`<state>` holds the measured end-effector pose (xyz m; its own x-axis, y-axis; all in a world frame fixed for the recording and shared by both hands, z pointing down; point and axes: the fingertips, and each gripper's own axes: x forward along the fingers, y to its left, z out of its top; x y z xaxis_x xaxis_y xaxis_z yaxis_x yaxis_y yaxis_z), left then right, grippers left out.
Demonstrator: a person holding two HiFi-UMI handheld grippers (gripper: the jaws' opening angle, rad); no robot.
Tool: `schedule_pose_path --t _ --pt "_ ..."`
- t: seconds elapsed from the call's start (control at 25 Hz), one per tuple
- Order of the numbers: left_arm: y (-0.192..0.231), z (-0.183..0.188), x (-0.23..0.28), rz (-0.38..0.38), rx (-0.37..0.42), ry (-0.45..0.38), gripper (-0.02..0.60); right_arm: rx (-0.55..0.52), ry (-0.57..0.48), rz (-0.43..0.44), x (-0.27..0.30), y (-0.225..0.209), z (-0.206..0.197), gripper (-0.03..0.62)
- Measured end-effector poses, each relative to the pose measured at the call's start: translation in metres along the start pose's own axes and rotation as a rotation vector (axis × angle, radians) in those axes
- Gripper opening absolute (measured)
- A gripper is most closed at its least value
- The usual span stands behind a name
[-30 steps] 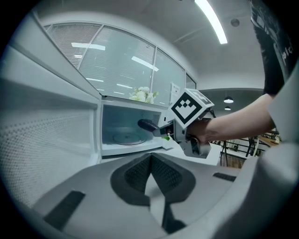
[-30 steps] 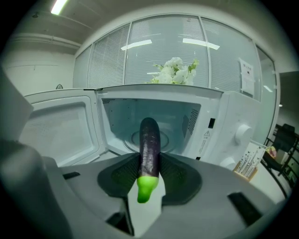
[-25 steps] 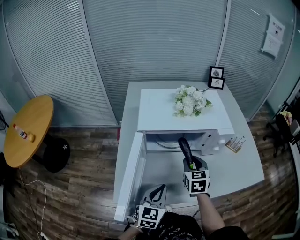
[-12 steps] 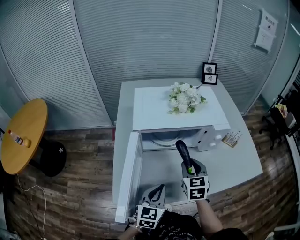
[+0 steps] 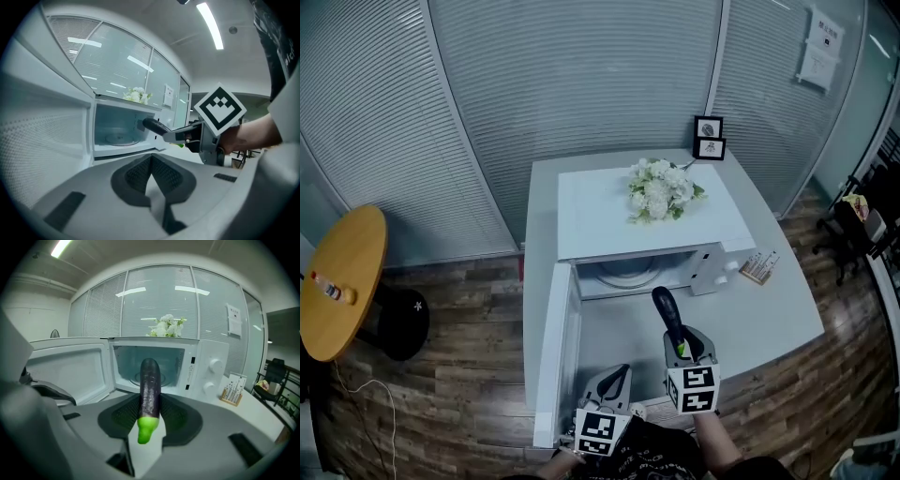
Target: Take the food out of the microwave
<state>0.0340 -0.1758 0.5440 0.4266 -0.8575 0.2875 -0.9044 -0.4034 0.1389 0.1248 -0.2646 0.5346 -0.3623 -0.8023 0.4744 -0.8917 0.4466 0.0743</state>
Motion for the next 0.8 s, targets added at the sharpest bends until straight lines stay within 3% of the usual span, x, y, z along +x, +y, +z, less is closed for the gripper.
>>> schedule_pose_path --t 0.8 --pt "-0.01 0.014 -0.012 -0.014 0.006 -0.056 0.008 0.061 -0.066 -0.075 -0.066 0.002 -0.017 0.133"
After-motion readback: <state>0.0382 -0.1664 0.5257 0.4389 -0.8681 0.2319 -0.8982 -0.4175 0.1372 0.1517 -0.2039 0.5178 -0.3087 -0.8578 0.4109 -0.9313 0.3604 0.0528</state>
